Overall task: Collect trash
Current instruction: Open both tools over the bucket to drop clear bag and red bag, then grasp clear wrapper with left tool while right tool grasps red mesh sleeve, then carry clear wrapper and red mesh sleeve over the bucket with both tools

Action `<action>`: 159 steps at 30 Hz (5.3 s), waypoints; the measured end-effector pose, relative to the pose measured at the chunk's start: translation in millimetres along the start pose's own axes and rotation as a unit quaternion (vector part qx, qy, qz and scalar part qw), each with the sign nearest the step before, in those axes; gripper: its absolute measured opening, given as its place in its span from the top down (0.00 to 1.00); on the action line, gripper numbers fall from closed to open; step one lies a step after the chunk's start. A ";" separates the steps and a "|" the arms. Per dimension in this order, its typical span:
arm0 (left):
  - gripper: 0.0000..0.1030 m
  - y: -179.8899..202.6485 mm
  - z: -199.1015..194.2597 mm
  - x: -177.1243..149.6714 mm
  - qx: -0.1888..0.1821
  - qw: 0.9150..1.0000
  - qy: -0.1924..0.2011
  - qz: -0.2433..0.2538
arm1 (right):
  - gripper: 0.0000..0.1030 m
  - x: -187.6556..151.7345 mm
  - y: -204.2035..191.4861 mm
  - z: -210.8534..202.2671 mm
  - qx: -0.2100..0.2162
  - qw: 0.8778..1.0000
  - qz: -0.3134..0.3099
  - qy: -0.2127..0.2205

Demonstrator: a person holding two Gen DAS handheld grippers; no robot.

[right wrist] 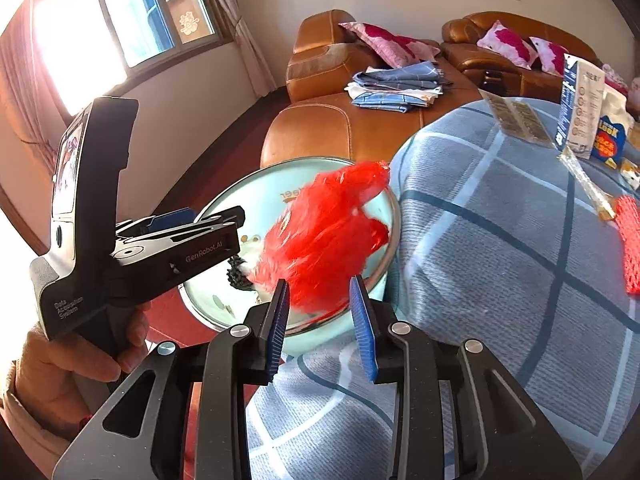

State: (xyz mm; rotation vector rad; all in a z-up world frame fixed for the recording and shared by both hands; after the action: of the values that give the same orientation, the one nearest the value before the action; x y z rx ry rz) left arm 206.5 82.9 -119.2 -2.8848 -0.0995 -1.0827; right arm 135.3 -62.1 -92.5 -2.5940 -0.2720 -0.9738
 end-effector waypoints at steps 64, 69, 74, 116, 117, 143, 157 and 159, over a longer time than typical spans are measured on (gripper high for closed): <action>0.06 171.4 -30.4 -4.0 -0.113 0.988 -0.028 0.097 | 0.63 0.1 265.5 -64.7 -0.158 0.961 0.227 0.023; 0.07 191.1 -21.2 10.2 -0.126 0.987 -0.030 0.091 | 0.79 -4.0 271.8 -63.6 -0.145 0.965 0.218 0.021; 0.07 222.0 -13.9 24.8 -0.139 0.986 -0.029 0.093 | 0.80 -5.4 292.2 -102.0 -0.186 0.953 0.228 0.074; 0.79 242.0 -50.6 15.0 -0.216 0.971 -0.004 0.097 | 0.80 -39.0 273.4 -161.4 -0.174 0.944 0.254 0.117; 0.79 235.9 -53.2 11.5 -0.217 0.971 -0.002 0.095 | 0.80 -39.5 265.9 -160.0 -0.170 0.945 0.253 0.117; 0.79 90.2 -97.5 -36.9 -0.127 0.990 0.026 0.048 | 0.80 -42.1 110.0 -129.2 -0.103 0.975 0.174 0.097; 0.79 37.4 -107.8 -40.9 -0.099 0.994 0.044 0.019 | 0.80 -31.0 54.3 -110.5 -0.077 0.986 0.124 0.084; 0.79 30.4 -107.6 -40.6 -0.097 0.994 0.044 0.013 | 0.80 -29.2 47.7 -108.1 -0.074 0.987 0.115 0.082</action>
State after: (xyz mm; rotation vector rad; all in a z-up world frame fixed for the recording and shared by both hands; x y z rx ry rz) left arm 108.0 42.6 -66.1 -2.9904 0.0505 -1.2809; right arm 63.3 -149.9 -48.7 -2.5805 0.1456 -1.1514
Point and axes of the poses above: each gripper's, at about its wrist camera, not at the fingertips, and z roughly the way its jaws point, y to its right, x to its top, the point moved 2 cm from there along z, roughly the way its jaws point
